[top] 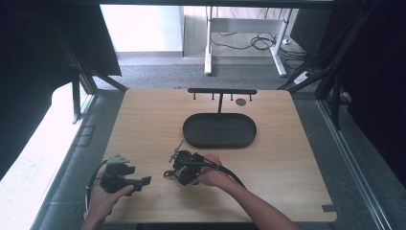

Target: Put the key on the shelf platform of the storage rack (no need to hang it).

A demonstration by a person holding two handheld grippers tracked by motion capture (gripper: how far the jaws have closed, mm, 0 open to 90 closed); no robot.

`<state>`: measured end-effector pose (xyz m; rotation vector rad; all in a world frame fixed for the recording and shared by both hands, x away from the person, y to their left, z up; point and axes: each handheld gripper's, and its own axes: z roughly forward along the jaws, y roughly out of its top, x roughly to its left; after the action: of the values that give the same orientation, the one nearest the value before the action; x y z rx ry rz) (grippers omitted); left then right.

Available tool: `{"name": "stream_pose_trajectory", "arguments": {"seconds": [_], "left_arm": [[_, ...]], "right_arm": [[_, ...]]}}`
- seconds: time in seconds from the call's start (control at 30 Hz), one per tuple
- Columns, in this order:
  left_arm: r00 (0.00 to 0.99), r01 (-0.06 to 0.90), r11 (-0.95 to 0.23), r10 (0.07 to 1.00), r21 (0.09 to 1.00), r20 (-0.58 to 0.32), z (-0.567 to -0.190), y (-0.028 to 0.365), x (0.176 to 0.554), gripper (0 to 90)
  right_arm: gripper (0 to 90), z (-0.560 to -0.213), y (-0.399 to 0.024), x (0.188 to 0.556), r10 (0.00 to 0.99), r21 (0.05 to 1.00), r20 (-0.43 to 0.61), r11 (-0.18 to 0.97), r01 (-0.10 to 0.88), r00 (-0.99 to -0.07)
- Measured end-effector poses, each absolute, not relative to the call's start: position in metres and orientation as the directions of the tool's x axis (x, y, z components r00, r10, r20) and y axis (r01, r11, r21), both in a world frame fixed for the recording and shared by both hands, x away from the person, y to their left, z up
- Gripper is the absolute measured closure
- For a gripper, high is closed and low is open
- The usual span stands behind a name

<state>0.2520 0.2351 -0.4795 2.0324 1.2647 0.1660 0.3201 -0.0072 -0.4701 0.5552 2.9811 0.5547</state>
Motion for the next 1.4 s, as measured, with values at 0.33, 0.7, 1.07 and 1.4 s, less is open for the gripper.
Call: {"name": "stream_pose_trajectory", "arguments": {"seconds": [0.33,0.7,1.07,1.4], "left_arm": [[0.509,0.728,-0.254,0.822,0.636,-0.254,-0.480,0.236,0.252,18.7],[0.512,0.728,-0.258,0.821,0.636,-0.252,-0.481,0.234,0.253,18.7],[0.514,0.729,-0.263,0.821,0.632,-0.251,-0.481,0.233,0.253,18.7],[0.516,0.728,-0.265,0.819,0.632,-0.251,-0.481,0.233,0.253,18.7]], "right_arm": [[49.2,-0.449,-0.019,0.324,0.371,0.396,-0.001,0.853,0.341,-0.929],[49.2,-0.429,-0.040,0.331,0.403,0.432,-0.016,0.828,0.358,-0.915],[49.2,-0.421,-0.055,0.341,0.436,0.452,-0.025,0.808,0.379,-0.899],[49.2,-0.416,-0.066,0.348,0.464,0.459,-0.029,0.793,0.400,-0.886]]}}
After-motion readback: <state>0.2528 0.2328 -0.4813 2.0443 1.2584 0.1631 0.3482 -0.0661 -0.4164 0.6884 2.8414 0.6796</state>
